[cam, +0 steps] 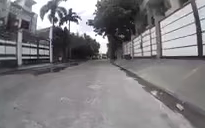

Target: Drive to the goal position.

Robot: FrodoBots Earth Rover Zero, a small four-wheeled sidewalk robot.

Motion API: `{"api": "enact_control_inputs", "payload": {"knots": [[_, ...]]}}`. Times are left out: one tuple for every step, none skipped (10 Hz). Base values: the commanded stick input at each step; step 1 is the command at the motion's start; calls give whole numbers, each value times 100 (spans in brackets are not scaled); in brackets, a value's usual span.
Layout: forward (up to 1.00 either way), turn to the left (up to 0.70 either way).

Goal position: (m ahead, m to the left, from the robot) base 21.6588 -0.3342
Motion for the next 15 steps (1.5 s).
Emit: {"api": "enact_control_inputs", "payload": {"knots": [[70, -31], [70, -6], [70, 0], [70, 0], [70, 0], [70, 0], [70, 0], [70, 0], [70, 0], [70, 0], [70, 0], [70, 0], [70, 0], [70, 0], [70, 0]]}}
